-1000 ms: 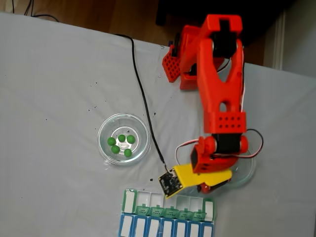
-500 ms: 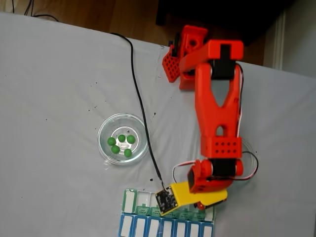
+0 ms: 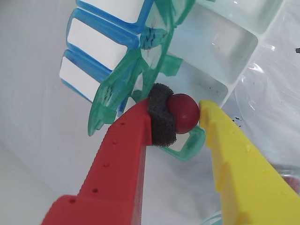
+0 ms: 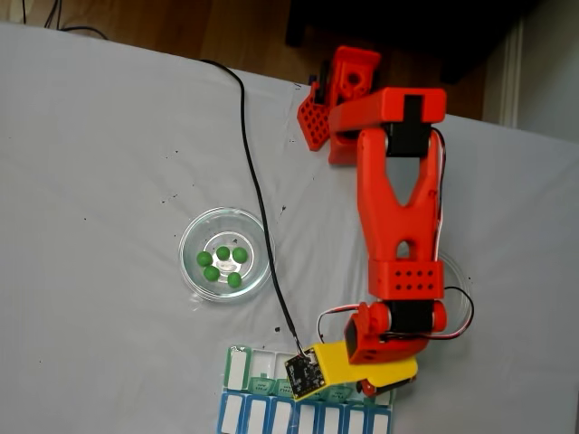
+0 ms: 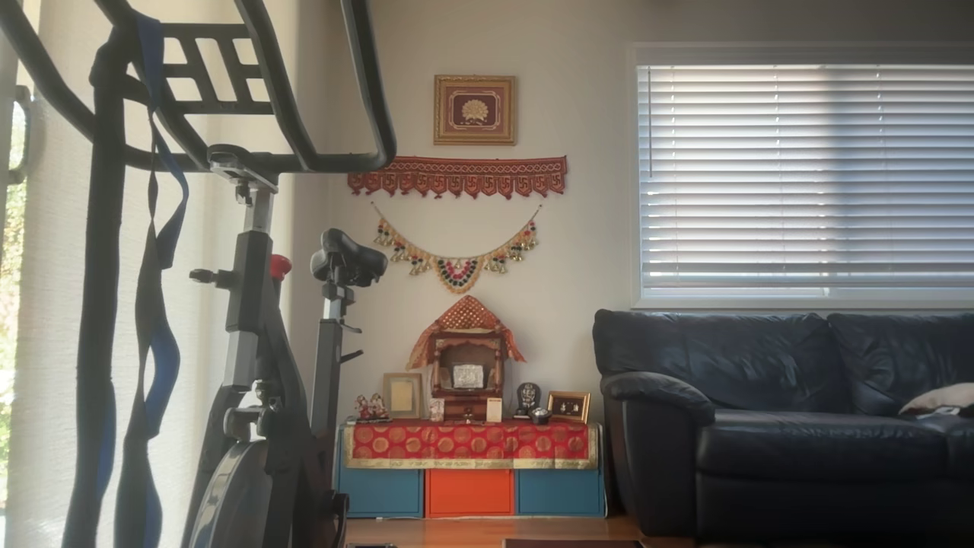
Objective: Sort medicines into box.
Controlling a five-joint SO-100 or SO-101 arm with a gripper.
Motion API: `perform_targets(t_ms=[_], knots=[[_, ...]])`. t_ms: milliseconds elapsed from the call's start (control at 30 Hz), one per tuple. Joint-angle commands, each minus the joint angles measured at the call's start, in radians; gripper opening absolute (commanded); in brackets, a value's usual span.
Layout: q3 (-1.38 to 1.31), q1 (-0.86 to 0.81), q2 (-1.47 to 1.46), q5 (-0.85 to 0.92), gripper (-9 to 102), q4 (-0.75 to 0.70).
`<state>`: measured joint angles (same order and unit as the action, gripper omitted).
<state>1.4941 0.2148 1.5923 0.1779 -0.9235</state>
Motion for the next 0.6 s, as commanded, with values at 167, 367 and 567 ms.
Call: perform_targets(t_ms=[167, 367, 567], knots=[[-0.130, 0.008, 0.008, -0.015, 9, 0.000], [-0.216, 0.021, -0.064, 0.003, 16, -0.091], [-0.267, 0.014, -0.075, 0.000, 24, -0.150]])
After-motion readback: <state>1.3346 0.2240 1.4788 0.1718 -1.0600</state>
